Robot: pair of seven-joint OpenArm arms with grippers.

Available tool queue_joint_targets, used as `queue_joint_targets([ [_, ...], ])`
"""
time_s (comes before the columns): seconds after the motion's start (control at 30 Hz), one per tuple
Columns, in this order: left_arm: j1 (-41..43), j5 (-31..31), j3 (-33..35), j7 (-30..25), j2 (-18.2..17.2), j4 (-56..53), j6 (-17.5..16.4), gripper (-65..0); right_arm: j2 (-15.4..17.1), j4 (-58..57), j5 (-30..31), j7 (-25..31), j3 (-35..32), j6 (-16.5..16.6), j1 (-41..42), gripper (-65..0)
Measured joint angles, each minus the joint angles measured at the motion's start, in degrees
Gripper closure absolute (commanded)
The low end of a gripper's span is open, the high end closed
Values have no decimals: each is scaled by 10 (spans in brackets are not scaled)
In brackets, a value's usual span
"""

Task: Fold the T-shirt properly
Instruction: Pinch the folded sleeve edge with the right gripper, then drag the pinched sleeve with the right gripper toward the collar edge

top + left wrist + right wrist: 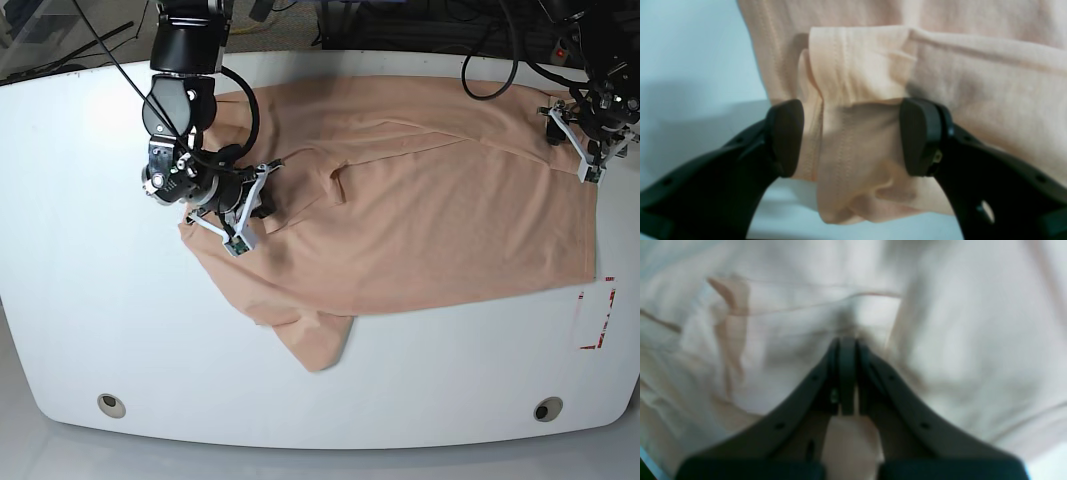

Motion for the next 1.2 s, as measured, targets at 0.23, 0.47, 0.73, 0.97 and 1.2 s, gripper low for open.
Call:
queue_joint_targets([
  [0.23, 0, 0, 0, 1, 0, 0, 0, -419, 0, 89, 0, -37, 3, 0, 7, 0],
  [0.47, 0, -1, 0, 0, -1, 0, 0, -419, 2, 87, 5, -38, 2, 0, 36, 0],
  [0.73, 2, 0, 1, 2, -9, -1, 0, -419, 3, 24, -1, -41, 3, 0, 58, -62],
  [0.97, 3, 0, 0, 2, -11, -1, 0, -419, 3, 108, 4, -55, 11, 0, 25, -426],
  [1.2, 3, 0, 1, 4, -11, -2, 0, -419, 3, 171, 4, -113, 59, 0, -44, -430],
])
